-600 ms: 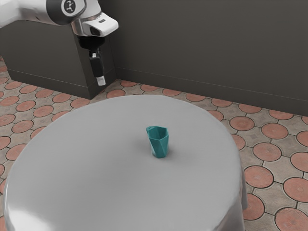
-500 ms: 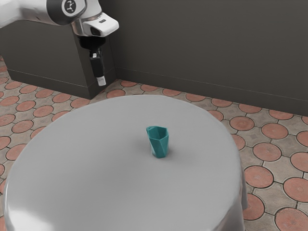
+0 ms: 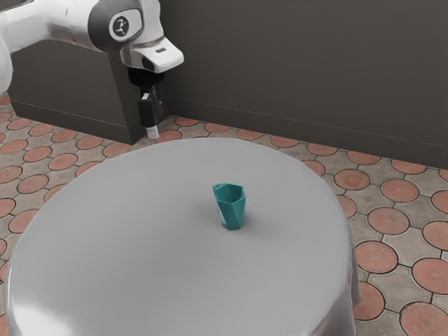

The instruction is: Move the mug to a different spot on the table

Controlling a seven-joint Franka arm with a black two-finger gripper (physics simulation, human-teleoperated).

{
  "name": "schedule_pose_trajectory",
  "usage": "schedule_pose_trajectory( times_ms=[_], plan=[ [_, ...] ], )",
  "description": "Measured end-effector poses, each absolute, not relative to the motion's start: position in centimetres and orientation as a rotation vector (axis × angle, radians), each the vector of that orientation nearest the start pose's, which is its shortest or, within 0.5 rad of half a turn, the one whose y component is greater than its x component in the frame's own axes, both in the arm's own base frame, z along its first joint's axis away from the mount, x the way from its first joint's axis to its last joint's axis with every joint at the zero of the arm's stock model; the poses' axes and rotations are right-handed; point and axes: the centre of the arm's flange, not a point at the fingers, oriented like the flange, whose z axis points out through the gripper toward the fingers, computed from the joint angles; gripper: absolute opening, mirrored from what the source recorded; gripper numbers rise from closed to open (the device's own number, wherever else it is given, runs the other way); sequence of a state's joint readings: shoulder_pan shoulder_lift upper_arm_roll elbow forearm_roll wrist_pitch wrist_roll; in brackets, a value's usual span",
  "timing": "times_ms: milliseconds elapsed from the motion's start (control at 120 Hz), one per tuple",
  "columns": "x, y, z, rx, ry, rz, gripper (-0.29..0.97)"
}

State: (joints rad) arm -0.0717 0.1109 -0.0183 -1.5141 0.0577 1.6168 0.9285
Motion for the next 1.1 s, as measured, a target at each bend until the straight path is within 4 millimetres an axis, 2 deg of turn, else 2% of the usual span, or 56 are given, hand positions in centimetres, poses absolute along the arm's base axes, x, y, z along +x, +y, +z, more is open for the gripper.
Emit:
schedule_pose_trajectory(
  times_ms=[167,333,492,633,875,1100],
  plan=[
    [61.8,-5.4,55.3,-2.499,1.777,0.059,0.68],
    [63.2,-5.2,53.9,-2.336,1.961,0.045,0.68],
    [65.7,-5.2,50.8,-2.217,2.140,0.050,0.68],
    [67.5,-4.0,47.0,-2.192,2.280,0.012,0.68],
    [69.6,-4.7,42.2,-2.085,2.470,-0.031,0.68],
    [71.2,-5.0,37.3,-1.993,2.562,-0.053,0.63]
  ],
)
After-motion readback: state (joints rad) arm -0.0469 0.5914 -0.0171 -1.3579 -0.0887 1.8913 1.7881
